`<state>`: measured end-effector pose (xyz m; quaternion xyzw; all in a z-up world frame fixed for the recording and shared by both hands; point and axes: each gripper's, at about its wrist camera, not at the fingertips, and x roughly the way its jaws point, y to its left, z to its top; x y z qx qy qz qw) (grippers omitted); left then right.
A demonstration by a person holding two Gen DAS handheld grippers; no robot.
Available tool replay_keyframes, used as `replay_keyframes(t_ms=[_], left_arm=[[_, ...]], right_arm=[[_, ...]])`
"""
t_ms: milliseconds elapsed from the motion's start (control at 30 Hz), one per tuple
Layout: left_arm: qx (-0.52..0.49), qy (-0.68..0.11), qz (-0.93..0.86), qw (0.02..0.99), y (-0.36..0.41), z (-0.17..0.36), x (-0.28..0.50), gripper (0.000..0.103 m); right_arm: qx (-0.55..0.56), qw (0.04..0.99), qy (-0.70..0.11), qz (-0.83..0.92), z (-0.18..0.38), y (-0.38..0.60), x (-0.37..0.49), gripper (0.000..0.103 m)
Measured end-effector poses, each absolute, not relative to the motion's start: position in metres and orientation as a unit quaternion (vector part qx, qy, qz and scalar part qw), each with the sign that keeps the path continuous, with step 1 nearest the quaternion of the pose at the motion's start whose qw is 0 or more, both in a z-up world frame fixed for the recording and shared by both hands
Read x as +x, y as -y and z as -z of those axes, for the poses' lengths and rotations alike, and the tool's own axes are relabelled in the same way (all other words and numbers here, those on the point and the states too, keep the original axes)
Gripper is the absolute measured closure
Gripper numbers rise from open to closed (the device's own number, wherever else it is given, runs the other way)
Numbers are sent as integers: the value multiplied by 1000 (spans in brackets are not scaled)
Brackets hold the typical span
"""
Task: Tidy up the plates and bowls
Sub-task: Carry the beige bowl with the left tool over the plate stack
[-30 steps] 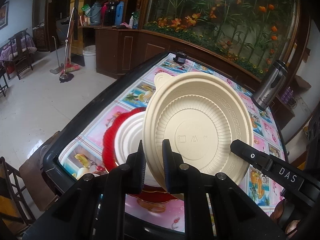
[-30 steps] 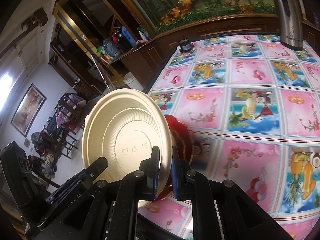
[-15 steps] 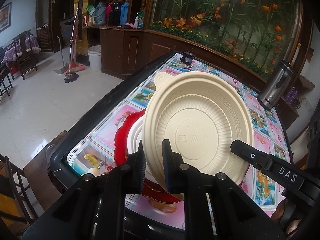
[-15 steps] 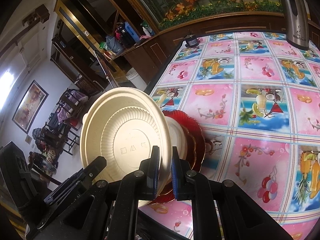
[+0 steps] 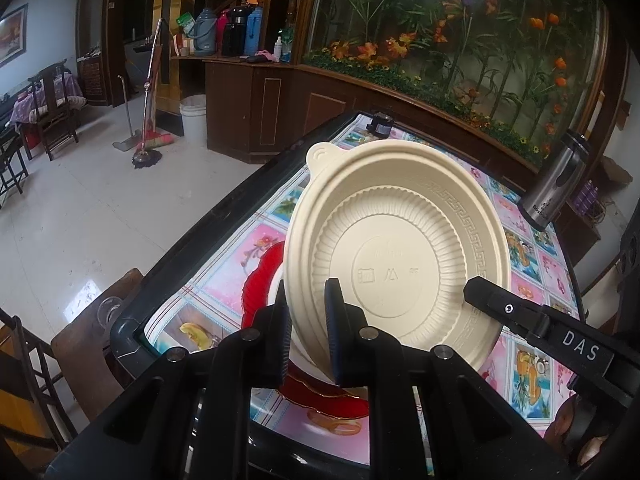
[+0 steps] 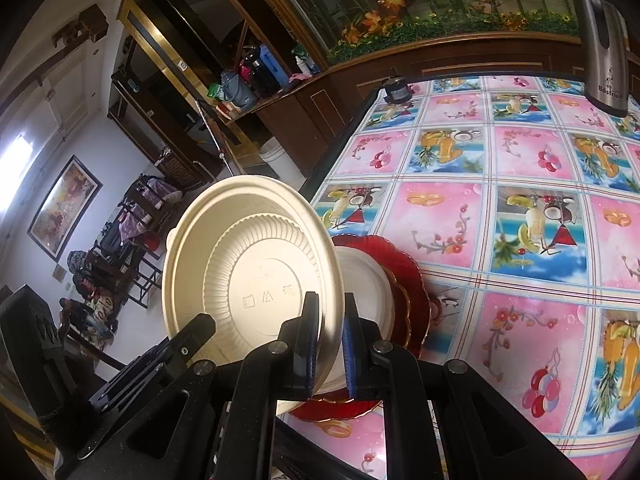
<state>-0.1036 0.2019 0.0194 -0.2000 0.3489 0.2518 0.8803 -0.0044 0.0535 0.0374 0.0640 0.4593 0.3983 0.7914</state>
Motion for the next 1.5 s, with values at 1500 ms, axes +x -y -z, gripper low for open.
replay_keyframes(t_ms=[1500], left_arm=[[-216,-393,-257,856,-218,14,-88,90]], right_arm=[[50,770,-513,-377,12,-78,16,93]])
